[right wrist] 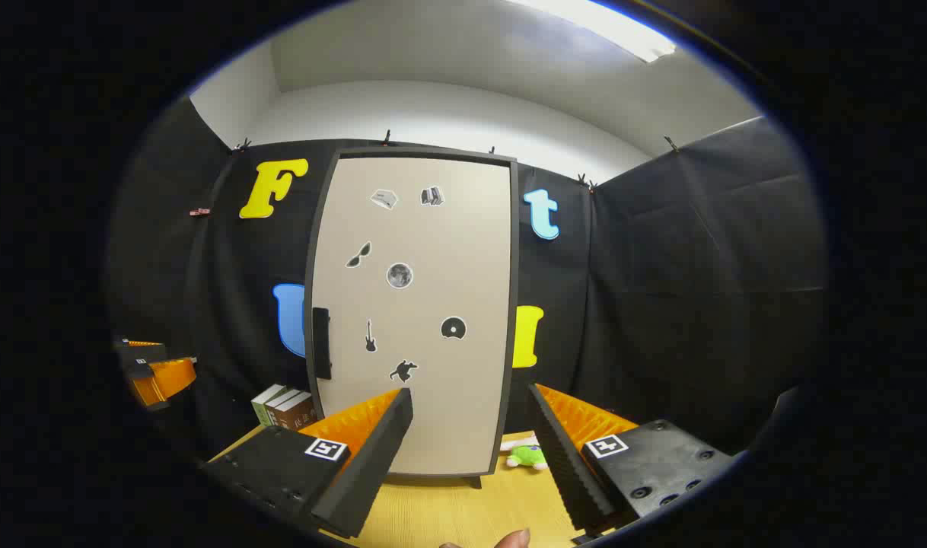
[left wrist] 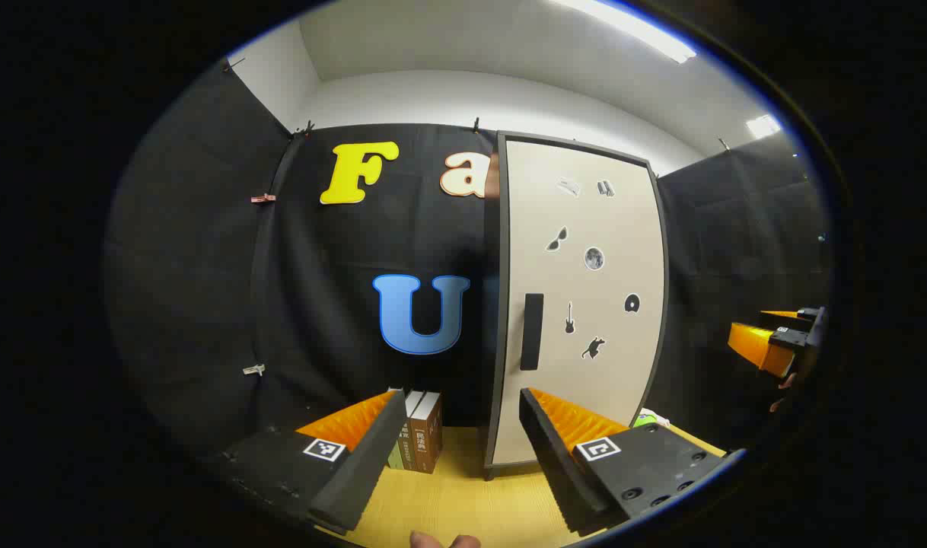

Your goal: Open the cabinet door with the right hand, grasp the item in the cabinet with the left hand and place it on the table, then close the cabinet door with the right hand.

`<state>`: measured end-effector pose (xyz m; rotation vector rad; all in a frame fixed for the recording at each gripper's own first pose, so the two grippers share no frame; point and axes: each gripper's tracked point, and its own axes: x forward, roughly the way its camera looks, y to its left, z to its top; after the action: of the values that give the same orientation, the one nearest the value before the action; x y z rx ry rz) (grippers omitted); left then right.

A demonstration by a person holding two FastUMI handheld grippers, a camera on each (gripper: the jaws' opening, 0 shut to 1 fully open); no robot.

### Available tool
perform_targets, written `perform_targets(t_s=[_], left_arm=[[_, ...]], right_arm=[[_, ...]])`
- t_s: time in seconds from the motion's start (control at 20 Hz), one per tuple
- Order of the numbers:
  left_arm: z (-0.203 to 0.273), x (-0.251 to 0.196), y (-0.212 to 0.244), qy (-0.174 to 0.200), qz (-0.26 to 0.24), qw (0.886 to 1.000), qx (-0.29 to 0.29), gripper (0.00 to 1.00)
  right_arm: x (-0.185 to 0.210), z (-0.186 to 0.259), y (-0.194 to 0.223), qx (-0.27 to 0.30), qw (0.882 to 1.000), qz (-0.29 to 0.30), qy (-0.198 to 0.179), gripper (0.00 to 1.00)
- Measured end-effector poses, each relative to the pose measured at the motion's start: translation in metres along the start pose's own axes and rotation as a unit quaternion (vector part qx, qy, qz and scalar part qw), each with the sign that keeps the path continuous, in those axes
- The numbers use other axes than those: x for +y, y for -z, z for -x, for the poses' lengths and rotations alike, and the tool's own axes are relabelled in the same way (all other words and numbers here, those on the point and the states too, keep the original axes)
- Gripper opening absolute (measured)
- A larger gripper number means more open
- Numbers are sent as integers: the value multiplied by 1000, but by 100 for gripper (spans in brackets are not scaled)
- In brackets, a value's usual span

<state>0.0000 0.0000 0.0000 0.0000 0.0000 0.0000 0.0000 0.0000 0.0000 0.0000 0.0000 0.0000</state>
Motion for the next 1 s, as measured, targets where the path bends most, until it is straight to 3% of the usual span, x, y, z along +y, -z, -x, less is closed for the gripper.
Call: perform_targets(t_s=[1.0], left_arm=[[-10,16,-2,2,-3,1000,-6,94]], right_arm=[[27,-9,2,0,1000,-6,-15,97]])
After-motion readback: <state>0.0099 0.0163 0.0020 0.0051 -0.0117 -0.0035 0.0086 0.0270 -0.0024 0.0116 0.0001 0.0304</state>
